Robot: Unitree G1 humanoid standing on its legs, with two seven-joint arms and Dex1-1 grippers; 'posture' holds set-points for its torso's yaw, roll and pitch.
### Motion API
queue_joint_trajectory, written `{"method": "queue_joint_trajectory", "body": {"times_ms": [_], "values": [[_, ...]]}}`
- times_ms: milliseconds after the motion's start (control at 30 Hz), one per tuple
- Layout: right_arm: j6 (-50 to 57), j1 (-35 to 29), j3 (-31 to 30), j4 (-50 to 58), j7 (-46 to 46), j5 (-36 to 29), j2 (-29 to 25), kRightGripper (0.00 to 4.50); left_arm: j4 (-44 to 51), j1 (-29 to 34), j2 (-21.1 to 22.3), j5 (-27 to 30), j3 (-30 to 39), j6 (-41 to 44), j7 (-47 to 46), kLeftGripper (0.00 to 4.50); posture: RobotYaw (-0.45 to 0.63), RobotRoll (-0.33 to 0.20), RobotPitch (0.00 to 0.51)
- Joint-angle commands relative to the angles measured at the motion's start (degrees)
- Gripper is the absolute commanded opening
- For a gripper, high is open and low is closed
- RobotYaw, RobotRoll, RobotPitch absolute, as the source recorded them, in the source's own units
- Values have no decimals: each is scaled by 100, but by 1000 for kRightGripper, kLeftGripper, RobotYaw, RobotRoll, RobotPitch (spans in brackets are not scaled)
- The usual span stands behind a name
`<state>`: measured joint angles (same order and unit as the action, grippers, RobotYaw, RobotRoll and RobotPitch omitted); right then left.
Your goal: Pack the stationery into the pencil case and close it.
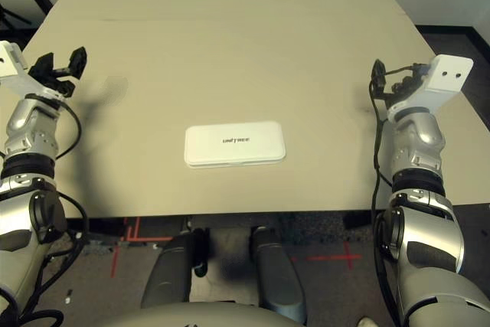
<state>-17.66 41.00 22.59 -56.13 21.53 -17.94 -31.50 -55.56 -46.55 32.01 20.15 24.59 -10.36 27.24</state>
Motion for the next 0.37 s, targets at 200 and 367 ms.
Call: {"method": "queue_joint_trajectory", "body": {"times_ms": [200, 367], "values": [[-40, -48, -39, 94, 147, 51, 81, 4500, 139, 163, -74, -48, -110, -49, 106, 4475, -100, 0, 232], [2, -69, -72, 210, 190, 43, 115, 4500, 133, 131, -86, -61, -157, -56, 139, 4475, -108, 0, 218]]}}
